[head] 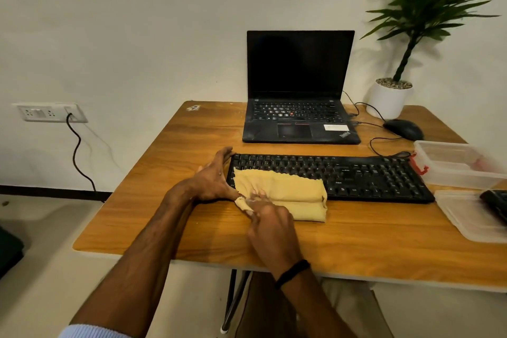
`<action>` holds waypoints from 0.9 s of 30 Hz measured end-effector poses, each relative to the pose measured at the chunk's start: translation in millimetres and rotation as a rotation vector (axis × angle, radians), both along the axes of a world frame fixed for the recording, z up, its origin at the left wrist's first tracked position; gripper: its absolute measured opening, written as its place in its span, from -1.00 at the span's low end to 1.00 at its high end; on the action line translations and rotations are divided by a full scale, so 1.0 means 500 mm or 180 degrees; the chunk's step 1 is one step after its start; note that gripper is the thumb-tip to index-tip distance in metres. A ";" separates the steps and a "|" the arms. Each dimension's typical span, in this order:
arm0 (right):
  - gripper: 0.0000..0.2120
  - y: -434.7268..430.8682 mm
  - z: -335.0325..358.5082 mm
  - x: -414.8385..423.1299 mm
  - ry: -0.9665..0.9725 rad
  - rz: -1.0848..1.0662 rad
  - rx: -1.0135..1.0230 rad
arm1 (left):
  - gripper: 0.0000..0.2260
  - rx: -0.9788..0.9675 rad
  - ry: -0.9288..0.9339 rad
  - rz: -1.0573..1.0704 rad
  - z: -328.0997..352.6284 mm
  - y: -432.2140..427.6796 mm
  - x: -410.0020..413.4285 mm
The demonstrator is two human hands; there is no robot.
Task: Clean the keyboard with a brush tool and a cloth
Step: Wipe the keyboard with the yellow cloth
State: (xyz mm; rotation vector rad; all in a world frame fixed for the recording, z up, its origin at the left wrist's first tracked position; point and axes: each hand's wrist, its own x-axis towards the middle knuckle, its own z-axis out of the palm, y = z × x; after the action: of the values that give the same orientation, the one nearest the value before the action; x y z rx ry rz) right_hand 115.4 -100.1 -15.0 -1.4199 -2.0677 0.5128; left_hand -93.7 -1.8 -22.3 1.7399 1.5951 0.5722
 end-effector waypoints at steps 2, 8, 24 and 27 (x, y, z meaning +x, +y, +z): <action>-0.63 0.011 -0.005 0.047 -0.0075 -0.0270 -0.0210 | 0.41 -0.0019 0.0061 0.0002 0.004 -0.001 0.000; -0.63 0.019 -0.001 0.067 -0.0250 -0.0709 -0.0155 | 0.41 -0.0018 0.0189 0.0075 -0.002 0.000 0.004; -0.86 0.133 0.131 0.108 0.3828 -0.2169 -0.0221 | 0.50 -0.0354 -0.0237 -0.0077 0.015 -0.011 -0.002; -0.76 0.174 0.075 0.033 0.1482 -0.1204 0.0210 | 0.50 -0.0489 -0.0363 -0.0110 0.024 -0.014 -0.001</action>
State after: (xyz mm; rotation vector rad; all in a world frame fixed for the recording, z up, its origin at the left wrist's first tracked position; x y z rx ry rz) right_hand 131.8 -13.2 22.7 -1.4440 -1.4011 0.5470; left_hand -94.0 -8.8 -10.5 1.5900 1.4872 0.5089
